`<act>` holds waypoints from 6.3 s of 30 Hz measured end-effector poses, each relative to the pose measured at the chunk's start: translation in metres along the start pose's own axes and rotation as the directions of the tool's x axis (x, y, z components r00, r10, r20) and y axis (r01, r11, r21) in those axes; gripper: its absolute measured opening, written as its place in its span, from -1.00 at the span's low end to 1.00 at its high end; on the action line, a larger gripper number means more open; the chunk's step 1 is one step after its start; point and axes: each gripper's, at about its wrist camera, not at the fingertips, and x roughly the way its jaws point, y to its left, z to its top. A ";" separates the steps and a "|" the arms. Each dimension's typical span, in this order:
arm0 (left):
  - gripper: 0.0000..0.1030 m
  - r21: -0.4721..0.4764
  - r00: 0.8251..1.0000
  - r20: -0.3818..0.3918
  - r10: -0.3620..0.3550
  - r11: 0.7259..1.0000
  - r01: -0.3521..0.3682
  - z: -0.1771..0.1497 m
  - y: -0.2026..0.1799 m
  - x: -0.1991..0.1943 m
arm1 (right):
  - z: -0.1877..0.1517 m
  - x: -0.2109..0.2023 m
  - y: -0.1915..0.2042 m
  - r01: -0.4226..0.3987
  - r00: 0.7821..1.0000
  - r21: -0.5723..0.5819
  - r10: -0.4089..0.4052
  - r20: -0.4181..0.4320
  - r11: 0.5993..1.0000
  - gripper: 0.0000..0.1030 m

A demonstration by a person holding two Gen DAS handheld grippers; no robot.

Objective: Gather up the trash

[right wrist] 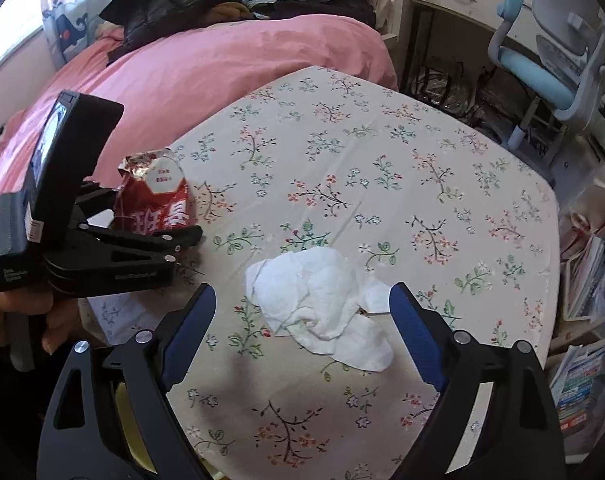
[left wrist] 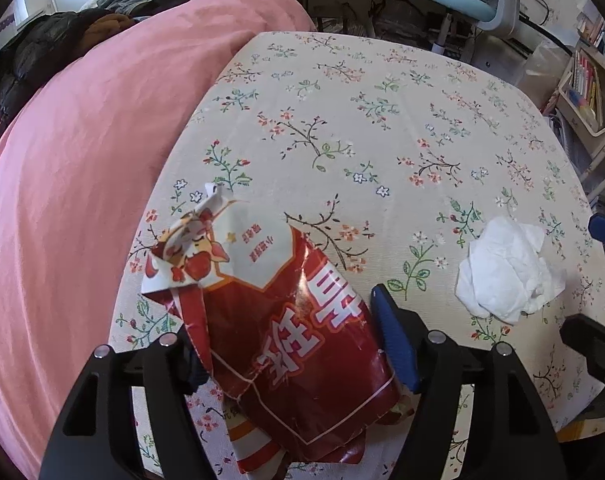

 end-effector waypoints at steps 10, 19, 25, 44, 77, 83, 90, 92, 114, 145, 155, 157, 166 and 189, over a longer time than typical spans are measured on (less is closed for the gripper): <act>0.38 0.008 1.000 -0.008 0.023 1.000 -0.023 0.001 0.000 0.002 | -0.003 0.001 0.010 0.084 0.996 -0.069 -0.083 0.014 0.994 0.73; 0.39 0.011 1.000 -0.012 0.029 1.000 -0.028 0.005 -0.001 0.004 | -0.004 0.009 0.009 0.046 0.999 -0.060 -0.047 -0.006 0.997 0.73; 0.40 0.011 1.000 -0.011 0.028 1.000 -0.028 0.004 -0.001 0.004 | -0.004 0.013 0.010 0.032 0.999 -0.057 -0.033 -0.014 0.998 0.73; 0.42 0.021 0.999 -0.019 0.026 0.999 -0.026 0.006 0.001 0.006 | -0.006 0.030 0.008 0.005 0.999 -0.044 -0.007 -0.050 0.999 0.73; 0.60 0.148 0.992 -0.007 0.123 0.982 -0.121 -0.002 -0.015 -0.003 | -0.007 0.072 -0.010 -0.028 0.996 0.031 0.031 -0.085 0.999 0.74; 0.33 0.169 0.998 0.013 0.066 0.983 -0.067 -0.006 -0.023 -0.009 | -0.006 0.074 -0.013 -0.009 0.997 0.028 0.011 -0.079 1.000 0.74; 0.20 0.206 0.998 0.038 0.053 0.977 -0.059 -0.010 -0.030 -0.015 | -0.006 0.075 -0.022 0.006 0.998 0.050 -0.003 -0.067 0.999 0.74; 0.20 0.216 0.998 0.031 0.057 0.974 -0.062 -0.011 -0.032 -0.014 | -0.005 0.076 -0.022 0.006 0.998 0.052 -0.002 -0.063 0.999 0.74; -0.22 0.203 0.995 0.085 0.044 0.977 -0.060 0.000 -0.030 -0.021 | 0.000 0.068 -0.032 -0.031 0.999 0.078 0.033 -0.031 0.996 -0.44; -0.27 0.037 0.989 0.134 -0.065 0.997 0.060 0.008 -0.003 -0.043 | 0.007 0.034 -0.027 -0.113 0.993 0.104 0.108 0.049 0.988 -0.69; 0.25 0.057 0.999 0.002 0.037 0.998 -0.037 0.004 -0.002 -0.015 | -0.001 0.053 -0.015 -0.038 0.998 0.020 0.039 -0.044 0.999 0.20; 0.27 0.088 0.998 -0.011 0.069 0.994 -0.067 0.002 -0.007 -0.011 | -0.003 0.057 -0.013 -0.028 0.998 0.002 0.028 -0.062 1.000 0.20; -0.27 0.098 1.000 -0.007 0.004 0.995 -0.004 0.001 -0.007 -0.016 | -0.004 0.058 -0.019 -0.069 0.996 0.027 0.071 -0.057 0.997 -0.86; -0.28 -0.023 0.932 0.318 -0.173 0.982 0.190 -0.019 0.017 -0.105 | 0.016 -0.049 -0.024 -0.289 0.936 0.133 0.251 0.248 0.948 -0.87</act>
